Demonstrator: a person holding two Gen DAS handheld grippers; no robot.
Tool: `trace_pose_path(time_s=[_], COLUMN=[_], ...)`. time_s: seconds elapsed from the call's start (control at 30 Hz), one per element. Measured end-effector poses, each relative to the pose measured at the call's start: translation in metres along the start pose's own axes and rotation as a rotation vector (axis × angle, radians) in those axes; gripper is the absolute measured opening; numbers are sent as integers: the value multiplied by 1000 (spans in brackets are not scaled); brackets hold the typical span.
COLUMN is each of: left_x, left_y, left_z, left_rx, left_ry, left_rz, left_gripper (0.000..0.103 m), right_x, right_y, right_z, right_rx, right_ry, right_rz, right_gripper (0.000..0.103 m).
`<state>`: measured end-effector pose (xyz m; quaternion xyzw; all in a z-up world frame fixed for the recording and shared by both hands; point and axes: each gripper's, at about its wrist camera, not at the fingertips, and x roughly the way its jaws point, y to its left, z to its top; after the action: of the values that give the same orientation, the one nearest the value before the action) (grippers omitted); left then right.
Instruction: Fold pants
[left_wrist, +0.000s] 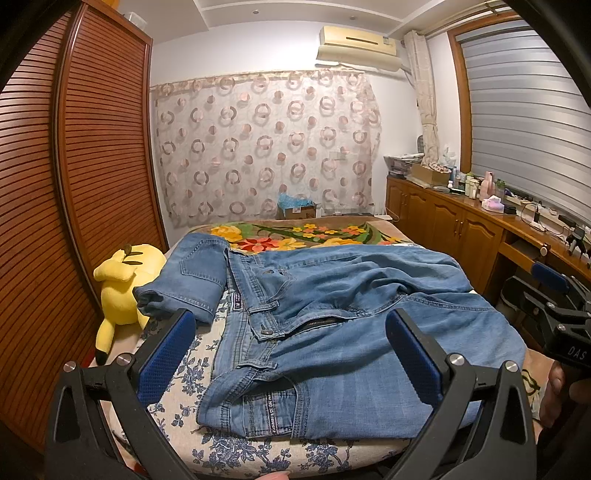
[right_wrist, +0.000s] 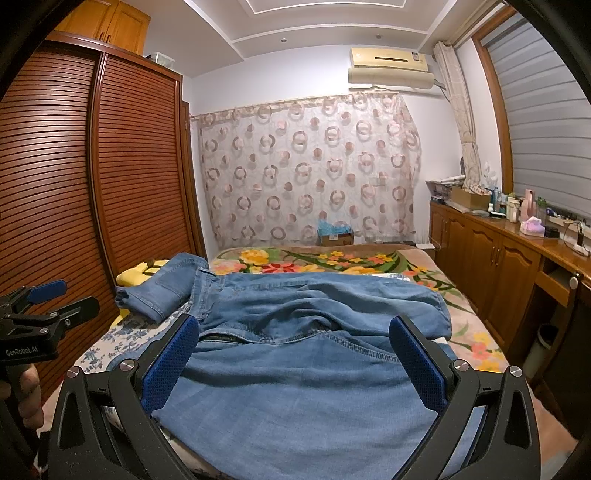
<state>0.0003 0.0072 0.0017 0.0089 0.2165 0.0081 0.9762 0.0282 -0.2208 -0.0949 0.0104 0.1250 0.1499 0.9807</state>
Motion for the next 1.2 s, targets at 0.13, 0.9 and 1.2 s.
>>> trace_pose_path(time_s=[0.13, 0.9, 1.2], left_x=[-1, 50, 70], left_y=[-1, 10, 34], left_z=[5, -27, -47], left_rx=[4, 1, -23], left_ry=[8, 165, 216], left_rz=[-2, -27, -5], left_gripper=[103, 103, 103], right_x=[1, 19, 29], right_y=[0, -8, -11], right_z=[-1, -5, -6], right_rx=[0, 26, 25], right_ry=[2, 98, 148], right_rz=[0, -13, -20], right_gripper=[103, 103, 103])
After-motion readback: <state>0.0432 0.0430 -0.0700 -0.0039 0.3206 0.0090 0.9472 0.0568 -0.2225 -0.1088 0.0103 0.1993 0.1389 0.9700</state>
